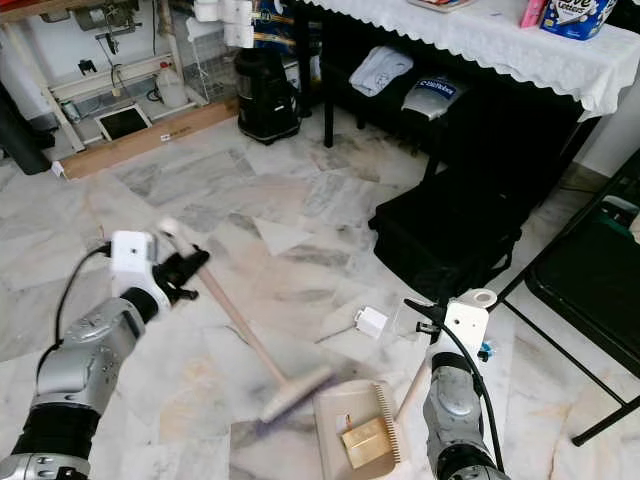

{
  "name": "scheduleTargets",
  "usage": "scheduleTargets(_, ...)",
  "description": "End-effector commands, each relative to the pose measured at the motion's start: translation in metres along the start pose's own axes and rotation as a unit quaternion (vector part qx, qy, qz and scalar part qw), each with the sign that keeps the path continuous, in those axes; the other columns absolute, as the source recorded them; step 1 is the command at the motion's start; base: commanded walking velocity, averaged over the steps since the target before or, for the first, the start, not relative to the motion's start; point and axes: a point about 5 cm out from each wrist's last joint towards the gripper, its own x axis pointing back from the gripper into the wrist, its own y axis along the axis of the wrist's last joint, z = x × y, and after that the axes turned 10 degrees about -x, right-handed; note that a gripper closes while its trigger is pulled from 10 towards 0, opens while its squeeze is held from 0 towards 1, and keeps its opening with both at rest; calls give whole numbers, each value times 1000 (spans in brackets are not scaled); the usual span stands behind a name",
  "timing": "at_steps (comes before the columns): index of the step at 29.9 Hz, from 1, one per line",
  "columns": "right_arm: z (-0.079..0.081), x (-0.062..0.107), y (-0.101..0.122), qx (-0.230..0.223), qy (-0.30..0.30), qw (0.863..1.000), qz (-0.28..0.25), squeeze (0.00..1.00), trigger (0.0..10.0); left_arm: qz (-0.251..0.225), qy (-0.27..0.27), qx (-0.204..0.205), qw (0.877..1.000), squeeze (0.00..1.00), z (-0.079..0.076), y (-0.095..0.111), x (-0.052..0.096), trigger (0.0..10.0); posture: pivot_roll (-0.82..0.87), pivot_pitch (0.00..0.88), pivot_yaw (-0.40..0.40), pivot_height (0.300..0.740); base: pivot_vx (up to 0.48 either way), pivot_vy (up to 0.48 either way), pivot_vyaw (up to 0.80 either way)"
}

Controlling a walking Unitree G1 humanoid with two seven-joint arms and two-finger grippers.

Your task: Sweep floor

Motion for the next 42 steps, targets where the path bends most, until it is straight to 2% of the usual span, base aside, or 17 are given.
scheduleTargets(1, -7, 7, -12, -11, -9, 999, 30, 0, 10000, -29, 46, -18, 998, 0, 10, 8, -1, 10000, 9, 83, 8, 740, 0, 0, 0)
scheduleTargets(5, -2, 2, -3, -37, -1, 999, 7, 0, 10000, -27, 105, -29, 994, 0, 16, 1, 1, 10000, -7, 57, 10, 740, 0, 0, 0)
scheduleTargets(6, -2, 2, -3, -37, -1, 999, 7, 0, 10000, -27, 105, -29, 994, 0, 16, 1, 1, 10000, -7, 57, 10, 740, 0, 0, 0)
scheduleTargets(7, 1, -1, 4, -51, 2, 999, -12, 0, 10000, -21, 117, -49, 992, 0, 12, -5, 2, 10000, -11, 47, 10, 740, 0, 0, 0)
scheduleTargets(10, 5, -6, 15, -71, 9, 997, -41, 0, 10000, -20, 125, -69, 990, 0, 4, -12, 3, 10000, -22, 29, 9, 740, 0, 0, 0)
scheduleTargets(17, 17, -12, 42, -115, 33, 987, -107, 0, 10000, -30, 139, -48, 989, 0, -20, -20, -1, 10000, -43, 0, 6, 740, 0, 0, 0)
scheduleTargets(20, 17, -10, 47, -126, 34, 983, -127, 0, 10000, -36, 137, -62, 988, 0, -29, -23, -2, 10000, -48, 0, 3, 740, 0, 0, 0)
scheduleTargets(25, 17, -7, 47, -127, 37, 983, -131, 0, 10000, -41, 152, -57, 986, 0, -30, -24, -2, 10000, -53, 0, 2, 740, 0, 0, 0)
scheduleTargets(30, 15, -1, 39, -124, 33, 985, -118, 0, 10000, -66, 174, -73, 980, 0, -30, -18, -5, 10000, -54, 0, 1, 740, 0, 0, 0)
scheduleTargets(34, 17, 1, 36, -119, 30, 986, -113, 0, 10000, -66, 178, -77, 979, 0, -29, -18, -5, 10000, -52, 0, 4, 740, 0, 0, 0)
scheduleTargets(42, 21, 1, 35, -125, 29, 986, -106, 0, 10000, -69, 179, -91, 977, 0, -27, -20, -4, 10000, -48, 0, 17, 740, 0, 0, 783)
